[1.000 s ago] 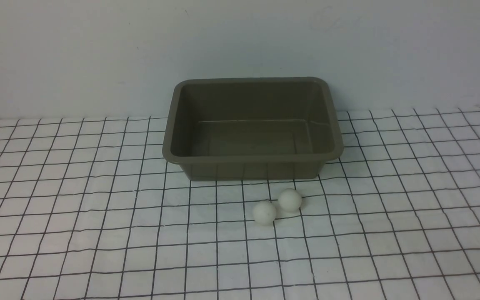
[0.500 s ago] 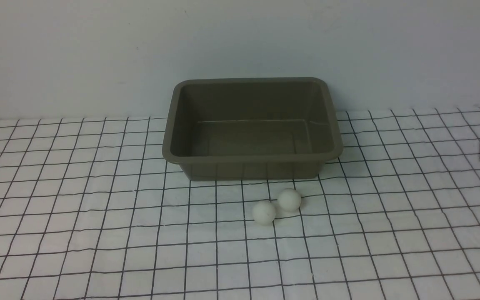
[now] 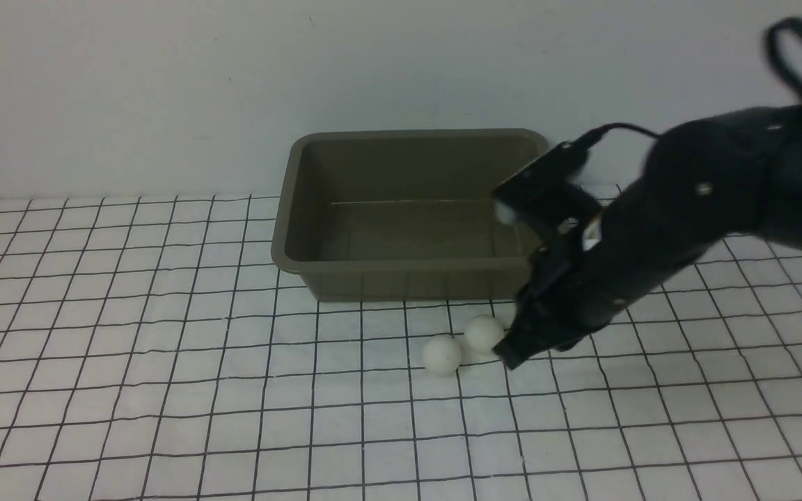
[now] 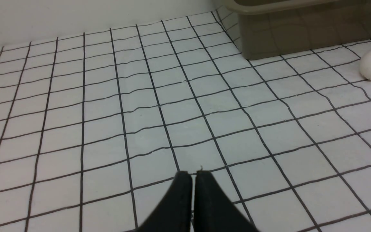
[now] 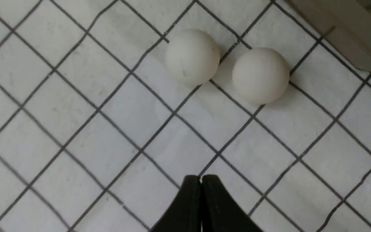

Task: Put the table tennis balls into the box on the white checkered tablecloth.
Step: 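Reach for and grasp a ping pong ball on the table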

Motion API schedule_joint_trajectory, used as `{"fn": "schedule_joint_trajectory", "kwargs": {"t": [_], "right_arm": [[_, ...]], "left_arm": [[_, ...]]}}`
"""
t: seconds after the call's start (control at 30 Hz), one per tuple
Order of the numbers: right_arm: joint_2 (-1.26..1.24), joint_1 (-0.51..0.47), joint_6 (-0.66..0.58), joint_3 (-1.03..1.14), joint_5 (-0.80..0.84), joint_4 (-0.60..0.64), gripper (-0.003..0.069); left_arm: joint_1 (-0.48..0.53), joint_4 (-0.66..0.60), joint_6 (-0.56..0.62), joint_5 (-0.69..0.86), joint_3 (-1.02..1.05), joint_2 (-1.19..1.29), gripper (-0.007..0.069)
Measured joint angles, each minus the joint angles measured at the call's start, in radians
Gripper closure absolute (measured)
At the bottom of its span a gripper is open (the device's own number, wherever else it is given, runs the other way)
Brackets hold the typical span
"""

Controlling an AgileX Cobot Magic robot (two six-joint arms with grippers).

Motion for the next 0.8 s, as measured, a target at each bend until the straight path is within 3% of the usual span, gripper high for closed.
{"fn": "schedule_joint_trajectory", "kwargs": {"t": [0.17,0.3,0.4,0.6,0.7,0.8], "right_arm": [[0.154,0.056,0.184,-0.149,0.04,-0.165,0.0669],[0.211,0.059,0.199,-0.218,0.062,-0.173,0.0656],[0.219,0.059,0.148,-0.245,0.056,-0.111,0.0613],[0.22,0.059,-0.015,-0.257,0.046,0.084,0.0421],[0.224,0.059,-0.034,-0.257,0.04,0.11,0.0352],[0.246,0.059,-0.046,-0.257,0.033,0.114,0.0209]], "left_arm": [[0.0,0.0,0.0,0.0,0.0,0.0,0.0629],[0.0,0.0,0.0,0.0,0.0,0.0,0.0629],[0.0,0.0,0.0,0.0,0.0,0.0,0.0629],[0.0,0.0,0.0,0.0,0.0,0.0,0.0629],[0.0,0.0,0.0,0.0,0.0,0.0,0.0629],[0.0,0.0,0.0,0.0,0.0,0.0,0.0629]]}}
